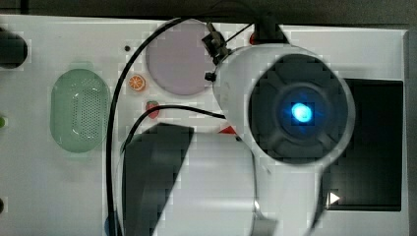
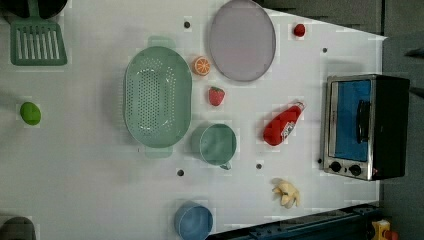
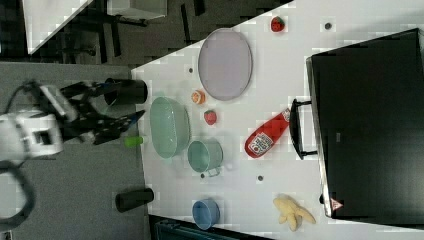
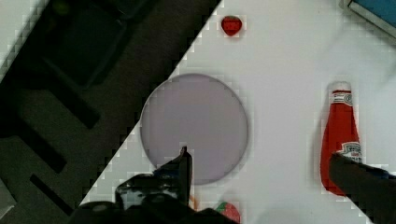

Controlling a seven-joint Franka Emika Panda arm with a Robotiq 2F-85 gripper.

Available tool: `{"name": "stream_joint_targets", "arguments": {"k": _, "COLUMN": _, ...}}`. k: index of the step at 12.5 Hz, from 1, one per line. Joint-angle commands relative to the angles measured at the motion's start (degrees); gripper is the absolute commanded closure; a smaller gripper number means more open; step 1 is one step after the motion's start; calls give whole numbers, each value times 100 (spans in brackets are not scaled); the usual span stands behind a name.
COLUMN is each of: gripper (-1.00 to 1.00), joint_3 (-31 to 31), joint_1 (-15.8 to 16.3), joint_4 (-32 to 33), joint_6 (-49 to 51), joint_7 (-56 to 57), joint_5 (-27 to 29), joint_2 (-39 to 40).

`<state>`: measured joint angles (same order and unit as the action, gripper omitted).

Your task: Pick Ketchup from oven and place it on table.

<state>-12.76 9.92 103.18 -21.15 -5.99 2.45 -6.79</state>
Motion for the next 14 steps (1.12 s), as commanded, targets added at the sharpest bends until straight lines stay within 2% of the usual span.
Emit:
{"name": "stream_joint_targets", "arguments": {"k": 1, "gripper": -100, "joint_3": 51, "joint_1": -78, "joint_4": -306, "joint_6": 1505, "joint_7": -446, "joint_5": -332, "joint_2": 274}}
{"name": "stream_joint_targets", "arguments": {"k": 4, "gripper": -100, "joint_3": 45, "joint_1": -79, "joint_4": -561, "joint_6": 1976, "joint_7": -445, "joint_5": -335, "joint_2": 270}}
{"name": "stream_joint_targets", "arguments": {"k": 14, "gripper": -100, "joint_3": 45, "joint_1": -79, "joint_4": -521, "joint_6": 1977, "joint_7": -446, "joint_5": -334, "joint_2": 377}}
